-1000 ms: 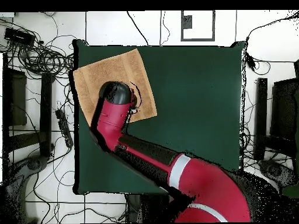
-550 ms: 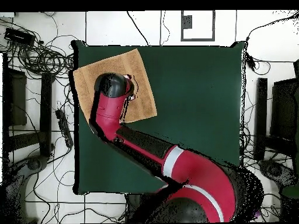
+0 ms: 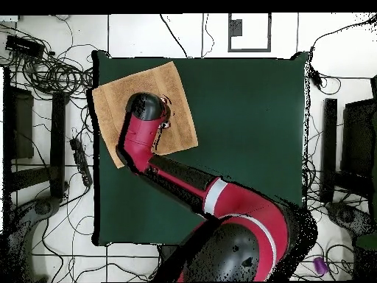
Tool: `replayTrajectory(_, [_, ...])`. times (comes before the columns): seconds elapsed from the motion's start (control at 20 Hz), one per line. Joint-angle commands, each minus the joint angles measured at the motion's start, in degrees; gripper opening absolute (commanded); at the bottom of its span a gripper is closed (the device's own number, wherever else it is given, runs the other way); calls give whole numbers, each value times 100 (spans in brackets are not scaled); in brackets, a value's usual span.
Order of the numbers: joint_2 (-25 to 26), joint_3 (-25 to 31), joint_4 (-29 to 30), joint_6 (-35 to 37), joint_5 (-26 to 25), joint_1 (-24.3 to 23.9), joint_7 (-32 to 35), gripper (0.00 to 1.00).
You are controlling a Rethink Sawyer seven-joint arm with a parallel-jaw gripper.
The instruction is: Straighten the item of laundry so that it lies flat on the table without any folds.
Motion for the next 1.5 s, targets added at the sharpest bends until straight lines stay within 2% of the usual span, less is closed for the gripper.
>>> replayTrajectory(0.05, [593, -52, -103, -596, 1100, -77, -1435, 100])
replayTrajectory(0.35, [727, -108, -50, -439, 939, -147, -1297, 100])
replayTrajectory(0.5, [694, -91, -65, -563, 1039, -224, -1222, 100])
replayTrajectory(0.75, [470, 268, 235, -657, 1762, -738, -866, 100])
replayTrajectory(0.9, [-41, 631, 769, -679, 2428, -1045, -433, 100])
replayTrajectory(1.0, [-410, 776, 1189, -626, 2693, -1196, -400, 100])
replayTrajectory(1.25, [-929, 725, 2018, -47, 2642, -1387, -260, 100])
replayTrajectory(1.5, [-1173, 415, 2800, 674, 2040, -1706, -138, 100])
